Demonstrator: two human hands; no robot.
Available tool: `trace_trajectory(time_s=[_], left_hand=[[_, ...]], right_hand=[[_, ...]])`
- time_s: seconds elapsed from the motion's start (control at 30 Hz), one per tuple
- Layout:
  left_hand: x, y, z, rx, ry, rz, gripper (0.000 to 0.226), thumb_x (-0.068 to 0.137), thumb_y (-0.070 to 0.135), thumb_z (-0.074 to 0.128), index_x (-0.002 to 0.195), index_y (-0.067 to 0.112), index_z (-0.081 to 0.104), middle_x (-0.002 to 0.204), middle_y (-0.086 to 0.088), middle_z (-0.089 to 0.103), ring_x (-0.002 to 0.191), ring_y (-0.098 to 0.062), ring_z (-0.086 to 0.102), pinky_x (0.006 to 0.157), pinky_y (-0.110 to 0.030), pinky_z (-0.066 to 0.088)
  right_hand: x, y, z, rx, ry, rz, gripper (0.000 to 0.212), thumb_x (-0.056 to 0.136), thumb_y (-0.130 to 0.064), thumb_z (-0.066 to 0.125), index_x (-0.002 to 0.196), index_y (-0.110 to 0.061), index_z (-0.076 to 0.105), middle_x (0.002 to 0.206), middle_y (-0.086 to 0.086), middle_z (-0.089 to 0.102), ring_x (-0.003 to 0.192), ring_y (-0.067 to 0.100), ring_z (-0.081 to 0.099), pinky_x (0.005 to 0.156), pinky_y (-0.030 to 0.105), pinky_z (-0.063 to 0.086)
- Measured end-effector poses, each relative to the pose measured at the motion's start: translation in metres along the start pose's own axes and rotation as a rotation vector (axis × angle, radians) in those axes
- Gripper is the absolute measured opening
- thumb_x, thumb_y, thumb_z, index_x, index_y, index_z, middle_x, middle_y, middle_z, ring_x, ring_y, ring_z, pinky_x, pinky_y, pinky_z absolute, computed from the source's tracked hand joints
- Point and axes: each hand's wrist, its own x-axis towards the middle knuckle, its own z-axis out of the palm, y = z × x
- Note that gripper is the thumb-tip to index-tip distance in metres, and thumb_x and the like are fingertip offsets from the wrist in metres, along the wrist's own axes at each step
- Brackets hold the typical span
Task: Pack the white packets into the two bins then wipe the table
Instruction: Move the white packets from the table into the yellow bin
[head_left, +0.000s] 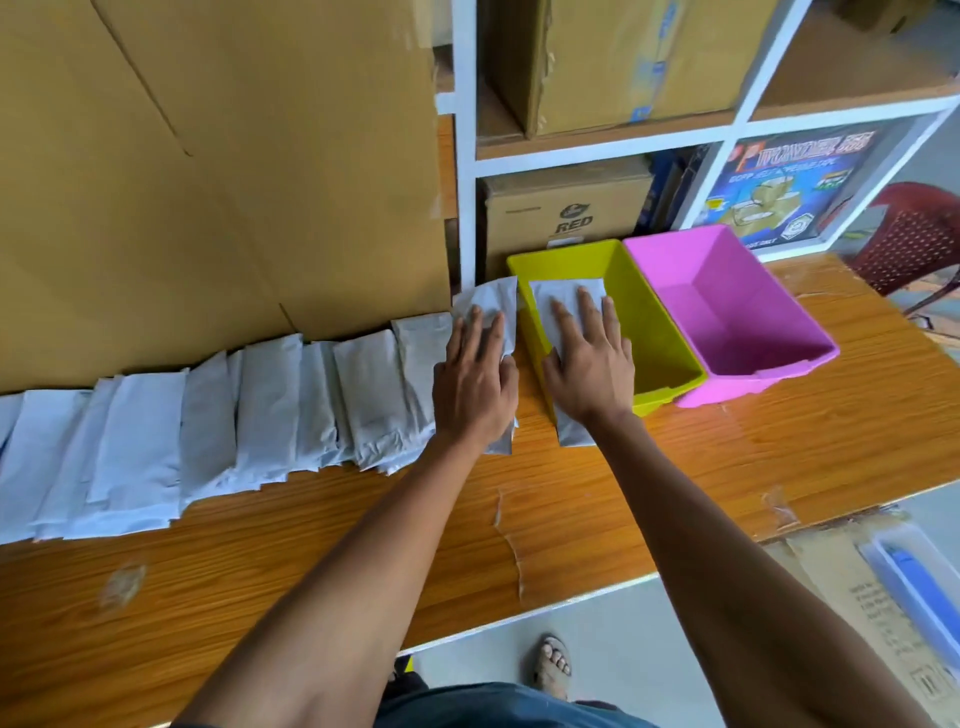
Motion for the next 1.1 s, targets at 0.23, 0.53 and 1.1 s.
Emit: trace_trajectory(time_s=[0.23, 0.53, 1.1], left_hand=[[0.017, 0.058, 0.025, 0.027, 0.025, -0.002, 0.061, 0.105, 0.037, 0.038, 0.164, 0.023, 0.037, 0.174, -0.005, 0.027, 0.160, -0.027, 0.025, 0.102, -0.050, 0.052], [0.052, 0.070, 0.050, 0.004, 0.004, 0.031, 0.062, 0.104, 0.039, 0.035, 0.162, 0.021, 0.040, 0.173, -0.007, 0.029, 0.158, -0.031, 0.029, 0.115, -0.050, 0.044], [0.105, 0.092, 0.077, -0.101, -0.006, 0.010, 0.063, 0.107, 0.041, 0.030, 0.165, 0.018, 0.034, 0.174, -0.009, 0.025, 0.162, -0.027, 0.019, 0.128, -0.041, 0.024]], right_hand=[[0.011, 0.055, -0.020, 0.022, -0.021, 0.003, 0.077, 0.092, -0.038, 0.056, 0.164, -0.029, 0.030, 0.175, 0.007, 0.018, 0.160, 0.041, 0.012, 0.108, 0.060, 0.040], [0.039, 0.079, -0.018, 0.018, -0.047, 0.038, 0.078, 0.096, -0.040, 0.056, 0.167, -0.030, 0.025, 0.176, 0.005, 0.013, 0.162, 0.038, 0.007, 0.117, 0.060, 0.033], [0.098, 0.104, 0.007, 0.014, -0.112, 0.006, 0.069, 0.105, -0.054, 0.046, 0.167, -0.031, 0.025, 0.176, 0.006, 0.012, 0.162, 0.038, 0.007, 0.122, 0.059, 0.027]])
